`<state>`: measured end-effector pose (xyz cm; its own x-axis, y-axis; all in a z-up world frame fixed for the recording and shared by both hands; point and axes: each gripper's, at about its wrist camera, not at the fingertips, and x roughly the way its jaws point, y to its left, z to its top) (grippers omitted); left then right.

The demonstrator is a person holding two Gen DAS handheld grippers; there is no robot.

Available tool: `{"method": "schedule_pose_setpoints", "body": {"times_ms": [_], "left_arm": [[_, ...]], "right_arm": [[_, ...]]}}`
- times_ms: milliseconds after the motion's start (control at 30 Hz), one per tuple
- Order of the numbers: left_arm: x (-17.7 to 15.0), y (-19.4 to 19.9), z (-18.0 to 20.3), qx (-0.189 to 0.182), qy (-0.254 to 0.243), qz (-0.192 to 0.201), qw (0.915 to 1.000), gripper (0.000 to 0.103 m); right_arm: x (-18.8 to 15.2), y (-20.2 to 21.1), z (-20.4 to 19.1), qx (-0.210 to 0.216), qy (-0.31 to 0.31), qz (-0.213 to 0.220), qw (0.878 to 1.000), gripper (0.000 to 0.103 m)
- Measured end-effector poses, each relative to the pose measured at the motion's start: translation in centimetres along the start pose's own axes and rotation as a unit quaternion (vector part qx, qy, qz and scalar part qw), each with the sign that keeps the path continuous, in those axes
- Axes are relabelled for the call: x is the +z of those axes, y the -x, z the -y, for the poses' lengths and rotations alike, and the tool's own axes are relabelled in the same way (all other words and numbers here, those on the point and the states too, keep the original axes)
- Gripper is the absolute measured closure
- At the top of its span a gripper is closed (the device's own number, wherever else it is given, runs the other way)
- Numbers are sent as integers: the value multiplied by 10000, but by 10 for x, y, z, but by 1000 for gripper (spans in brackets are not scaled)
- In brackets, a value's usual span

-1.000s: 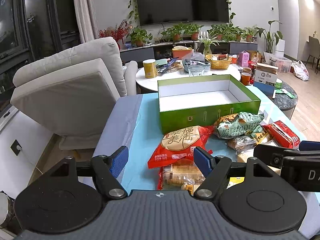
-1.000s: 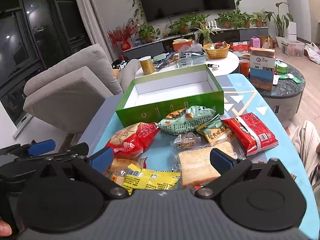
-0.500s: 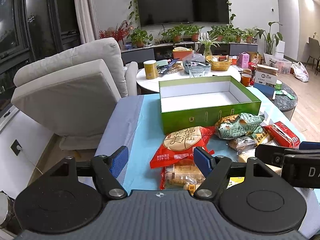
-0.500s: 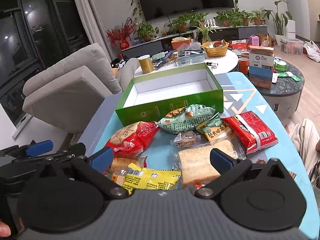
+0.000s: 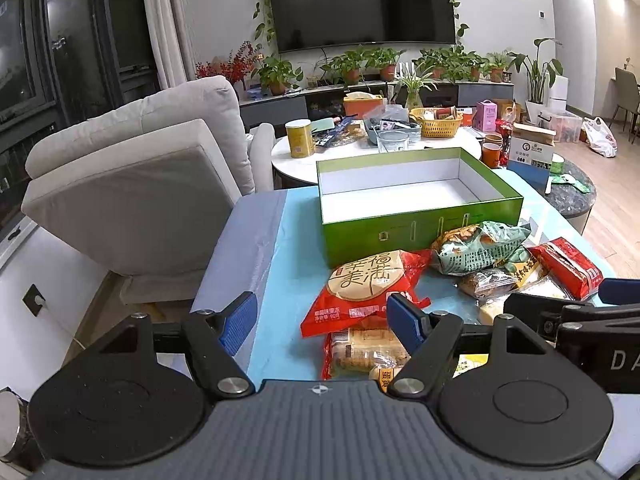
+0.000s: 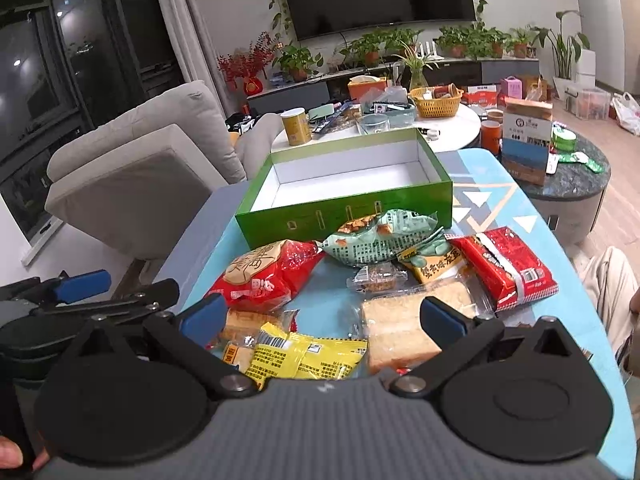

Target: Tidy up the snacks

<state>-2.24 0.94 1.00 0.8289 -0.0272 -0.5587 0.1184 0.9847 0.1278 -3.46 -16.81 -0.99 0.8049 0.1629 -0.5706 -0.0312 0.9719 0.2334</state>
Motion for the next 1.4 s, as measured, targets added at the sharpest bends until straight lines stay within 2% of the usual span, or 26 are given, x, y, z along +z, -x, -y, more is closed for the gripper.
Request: {"method": "schedule_pose_setpoints", "body": {"times_ms": [200, 1400], "left_arm": [[-3, -5, -1, 6, 15, -101, 9999, 34], [-5, -7, -8, -15, 138, -46, 9999, 34]], "right_arm": [[-2, -3, -2, -2, 33, -42, 10000, 44], [-1, -7, -5, 43, 60, -36, 10000, 44]]}}
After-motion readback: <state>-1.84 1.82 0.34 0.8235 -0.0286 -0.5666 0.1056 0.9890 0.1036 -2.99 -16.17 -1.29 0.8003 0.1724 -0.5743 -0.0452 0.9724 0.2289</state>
